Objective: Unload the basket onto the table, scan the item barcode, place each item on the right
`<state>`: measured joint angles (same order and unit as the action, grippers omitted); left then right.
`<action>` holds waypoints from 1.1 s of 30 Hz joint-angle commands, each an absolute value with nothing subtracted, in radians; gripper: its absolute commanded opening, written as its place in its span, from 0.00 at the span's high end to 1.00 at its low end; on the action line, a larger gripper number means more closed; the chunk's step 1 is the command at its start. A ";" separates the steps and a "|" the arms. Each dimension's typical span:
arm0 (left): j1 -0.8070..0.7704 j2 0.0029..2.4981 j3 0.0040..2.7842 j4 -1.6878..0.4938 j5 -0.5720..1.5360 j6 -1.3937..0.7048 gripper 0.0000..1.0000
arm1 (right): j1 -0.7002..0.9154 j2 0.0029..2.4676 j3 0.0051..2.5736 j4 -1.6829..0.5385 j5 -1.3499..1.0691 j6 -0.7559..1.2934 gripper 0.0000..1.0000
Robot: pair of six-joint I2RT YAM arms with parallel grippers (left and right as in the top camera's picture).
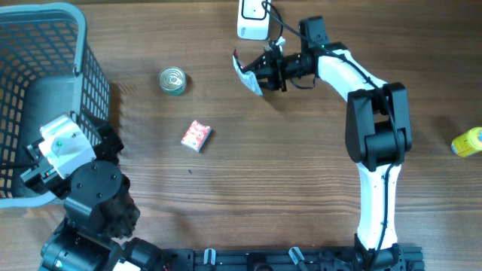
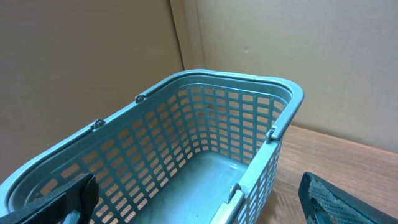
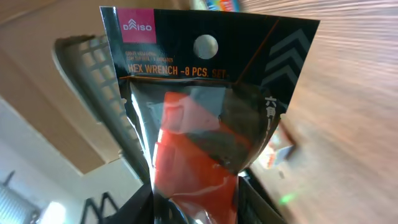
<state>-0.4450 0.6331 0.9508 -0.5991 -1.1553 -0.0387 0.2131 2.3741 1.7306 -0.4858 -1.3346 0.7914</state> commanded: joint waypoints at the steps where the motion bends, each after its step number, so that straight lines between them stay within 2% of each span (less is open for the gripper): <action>1: -0.441 0.633 0.962 -0.596 -1.172 -0.041 0.00 | 0.213 2.384 1.690 -0.489 -1.341 0.729 0.94; 4: -0.441 0.633 0.962 -0.596 -1.172 -0.041 0.00 | 0.213 2.384 1.686 -0.488 -1.306 0.727 0.89; 9: -0.441 0.633 0.962 -0.596 -1.145 -0.041 0.00 | 0.215 2.384 1.686 -0.530 -1.193 0.704 0.89; 13: -0.441 0.633 0.962 -0.596 -0.984 -0.041 0.00 | 0.215 2.384 1.686 -0.595 -1.143 0.652 0.89; 15: -0.441 0.633 0.962 -0.596 -0.969 -0.041 0.00 | 0.216 2.384 1.686 -0.651 -1.147 0.643 0.89; 23: -0.441 0.633 0.962 -0.633 -0.970 -0.041 0.00 | 0.275 2.385 1.686 -0.705 -1.412 0.643 0.91; 25: -0.441 0.633 0.962 -0.634 -0.970 -0.041 0.00 | 0.294 2.384 1.686 -0.705 -1.418 0.644 0.86; 27: -0.441 0.633 0.962 -0.634 -0.974 -0.041 0.00 | 0.315 2.384 1.686 -0.705 -1.424 0.643 0.73; 28: -0.441 0.633 0.962 -0.635 -0.981 -0.040 0.00 | 0.322 2.384 1.686 -0.705 -1.423 0.643 0.73; 30: -0.441 0.633 0.962 -0.641 -0.985 -0.036 0.00 | 0.328 2.384 1.686 -0.706 -1.424 0.644 0.79; 33: -0.441 0.633 0.962 -0.648 -0.986 -0.036 0.00 | 0.328 2.384 1.686 -0.734 -1.440 0.632 0.79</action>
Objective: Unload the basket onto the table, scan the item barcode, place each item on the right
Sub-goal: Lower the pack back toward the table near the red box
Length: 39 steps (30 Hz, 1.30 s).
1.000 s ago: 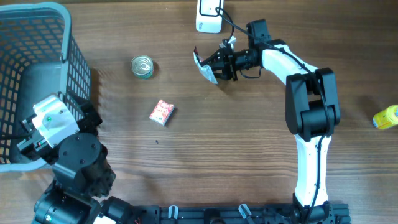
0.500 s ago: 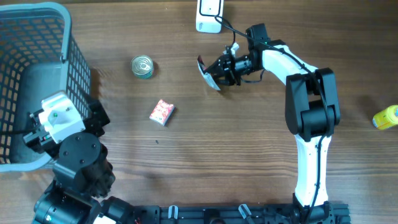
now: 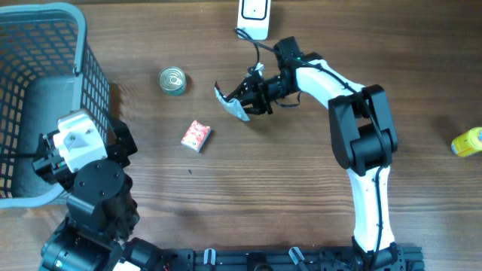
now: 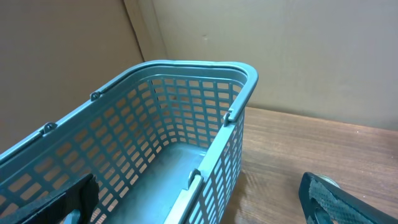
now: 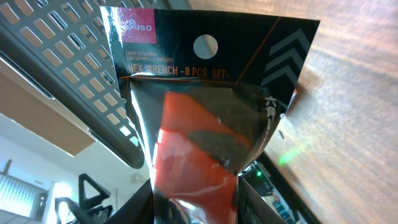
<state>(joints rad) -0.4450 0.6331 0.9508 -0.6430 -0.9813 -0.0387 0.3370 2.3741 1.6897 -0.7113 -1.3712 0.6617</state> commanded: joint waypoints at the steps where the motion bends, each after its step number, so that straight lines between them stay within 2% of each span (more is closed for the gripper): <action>1: -0.441 0.633 0.962 -0.648 -0.986 -0.036 0.00 | 0.327 2.384 1.686 -0.746 -1.434 0.621 0.70; 2: -0.441 0.633 0.962 -0.648 -0.986 -0.036 0.00 | 0.326 2.385 1.686 -0.752 -1.431 0.603 0.62; 10: -0.441 0.633 0.962 -0.648 -0.985 -0.036 0.00 | 0.321 2.384 1.686 -0.754 -1.406 0.604 0.52; 18: -0.441 0.633 0.962 -0.648 -0.985 -0.036 0.00 | 0.290 2.385 1.686 -0.754 -1.351 0.601 0.50; 20: -0.441 0.633 0.962 -0.648 -0.985 -0.036 0.00 | 0.280 2.384 1.686 -0.754 -1.287 0.573 0.41; 22: -0.441 0.633 0.962 -0.648 -0.985 -0.036 0.00 | 0.264 2.384 1.686 -0.787 -1.207 0.447 0.36; 26: -0.441 0.633 0.962 -0.648 -0.984 -0.037 0.00 | 0.250 2.384 1.686 -0.877 -1.084 0.188 0.04; 28: -0.441 0.633 0.962 -0.648 -0.984 -0.037 0.00 | 0.250 2.384 1.686 -0.888 -0.969 0.105 0.00; 32: -0.441 0.633 0.962 -0.648 -0.984 -0.037 0.00 | 0.261 2.385 1.686 -0.875 -0.639 0.112 0.00; 36: -0.441 0.633 0.962 -0.648 -0.984 -0.037 0.00 | 0.305 2.386 1.686 -0.796 -0.629 0.111 0.01; 39: -0.441 0.633 0.962 -0.648 -0.984 -0.037 0.00 | 0.340 2.398 1.686 -0.724 -0.628 0.157 0.09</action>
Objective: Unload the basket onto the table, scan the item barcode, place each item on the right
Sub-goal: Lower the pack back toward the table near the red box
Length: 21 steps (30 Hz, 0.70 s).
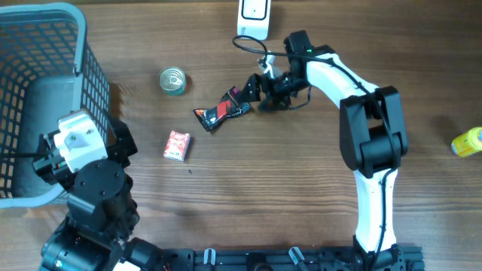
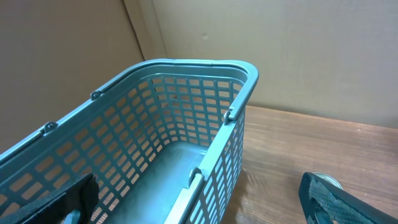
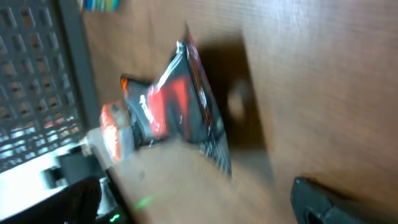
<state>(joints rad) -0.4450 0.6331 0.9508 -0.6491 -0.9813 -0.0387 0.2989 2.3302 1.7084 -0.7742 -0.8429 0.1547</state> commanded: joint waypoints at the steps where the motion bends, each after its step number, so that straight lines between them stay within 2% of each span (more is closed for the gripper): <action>1: -0.441 0.633 0.962 -0.648 -0.984 -0.037 0.00 | 0.350 2.403 1.686 -0.708 -0.628 0.171 0.09; 7: -0.441 0.633 0.962 -0.648 -0.984 -0.037 0.00 | 0.388 2.501 1.686 -0.636 -0.752 0.277 0.14; 12: -0.441 0.633 0.962 -0.649 -0.984 -0.037 0.00 | 0.393 2.564 1.686 -0.628 -0.818 0.318 0.31; 21: -0.441 0.633 0.962 -0.649 -0.984 -0.037 0.00 | 0.393 2.566 1.686 -0.728 -0.902 0.205 0.94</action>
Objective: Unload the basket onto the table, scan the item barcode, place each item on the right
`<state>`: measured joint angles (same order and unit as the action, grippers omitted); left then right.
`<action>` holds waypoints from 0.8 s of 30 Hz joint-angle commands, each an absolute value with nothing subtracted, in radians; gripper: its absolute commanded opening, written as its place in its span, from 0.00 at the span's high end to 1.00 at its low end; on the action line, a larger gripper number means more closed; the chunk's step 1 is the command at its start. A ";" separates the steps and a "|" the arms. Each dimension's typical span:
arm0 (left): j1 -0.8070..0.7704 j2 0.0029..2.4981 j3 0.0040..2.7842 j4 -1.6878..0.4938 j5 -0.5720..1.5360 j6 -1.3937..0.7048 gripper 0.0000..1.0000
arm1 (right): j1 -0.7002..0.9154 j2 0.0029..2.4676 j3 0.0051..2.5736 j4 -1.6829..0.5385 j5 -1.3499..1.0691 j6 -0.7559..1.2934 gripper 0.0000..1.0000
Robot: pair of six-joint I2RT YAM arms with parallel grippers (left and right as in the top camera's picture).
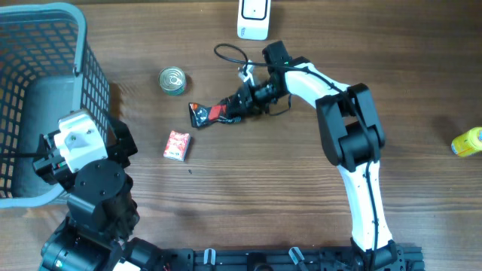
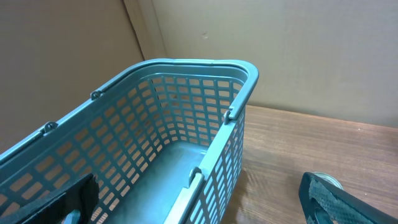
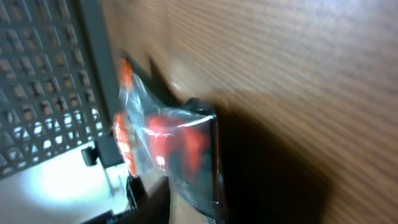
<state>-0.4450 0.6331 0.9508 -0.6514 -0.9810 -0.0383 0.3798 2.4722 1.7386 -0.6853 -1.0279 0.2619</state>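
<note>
The hex wrench packet [image 1: 214,112], black and red, lies flat on the wood between the can and my right arm. My right gripper [image 1: 242,102] is at its right end, with the jaws close against it. In the right wrist view the packet [image 3: 163,146] is blurred and close between the dark fingers. The white scanner [image 1: 254,19] stands at the table's far edge, apart from the packet. My left gripper [image 2: 199,208] is open over the basket's near wall, holding nothing.
A teal mesh basket [image 1: 45,30] fills the left side. A small tin can [image 1: 172,80] stands left of the packet and a small red box [image 1: 178,145] lies below it. A yellow item [image 1: 468,142] sits at the right edge.
My right gripper was open and apart from the packet lying on the table. It is now further left, with its jaws on the packet's right end. The packet has shifted slightly left. The left arm is unchanged.
My right gripper first held the packet up just below the scanner, then held it further left, away from the scanner, while the left wrist had turned. Later the packet lay on the table, the gripper open, and the red box had shifted left. Now the gripper is on the packet again.
</note>
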 commanded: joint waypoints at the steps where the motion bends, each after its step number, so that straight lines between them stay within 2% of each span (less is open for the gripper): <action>1: -0.441 0.633 0.962 -0.649 -0.984 -0.037 0.00 | 0.393 2.566 1.686 -0.744 -0.900 0.197 0.95; 8: -0.441 0.633 0.962 -0.653 -0.984 -0.037 0.00 | 0.392 2.566 1.687 -0.751 -0.926 0.143 0.95; 21: -0.441 0.633 0.962 -0.686 -0.984 -0.037 0.00 | 0.392 2.495 1.687 -0.746 -1.317 -0.206 0.95; 24: -0.441 0.633 0.962 -0.686 -0.984 -0.037 0.00 | 0.392 2.483 1.687 -0.722 -1.390 -0.218 0.95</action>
